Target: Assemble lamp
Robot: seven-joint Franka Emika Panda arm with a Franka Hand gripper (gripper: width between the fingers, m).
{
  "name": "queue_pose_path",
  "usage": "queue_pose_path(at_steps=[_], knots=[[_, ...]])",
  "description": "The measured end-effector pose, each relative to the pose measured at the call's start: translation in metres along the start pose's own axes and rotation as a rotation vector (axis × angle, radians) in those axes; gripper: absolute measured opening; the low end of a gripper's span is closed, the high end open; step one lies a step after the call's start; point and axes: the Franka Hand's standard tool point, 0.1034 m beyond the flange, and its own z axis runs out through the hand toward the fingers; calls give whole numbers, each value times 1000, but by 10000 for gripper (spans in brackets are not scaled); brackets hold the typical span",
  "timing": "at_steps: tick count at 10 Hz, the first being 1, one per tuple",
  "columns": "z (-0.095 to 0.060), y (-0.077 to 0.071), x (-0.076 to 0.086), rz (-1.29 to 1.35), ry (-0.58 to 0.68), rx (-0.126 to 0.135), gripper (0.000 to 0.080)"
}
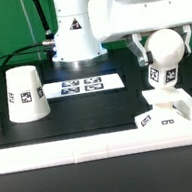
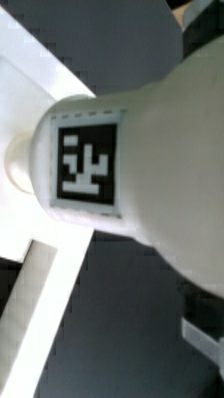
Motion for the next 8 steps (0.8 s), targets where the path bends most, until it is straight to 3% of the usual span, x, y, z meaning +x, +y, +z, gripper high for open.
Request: queue_pose_path(at_steps=[8], knots=[[0,-2,-3,-2,80,-27,577]])
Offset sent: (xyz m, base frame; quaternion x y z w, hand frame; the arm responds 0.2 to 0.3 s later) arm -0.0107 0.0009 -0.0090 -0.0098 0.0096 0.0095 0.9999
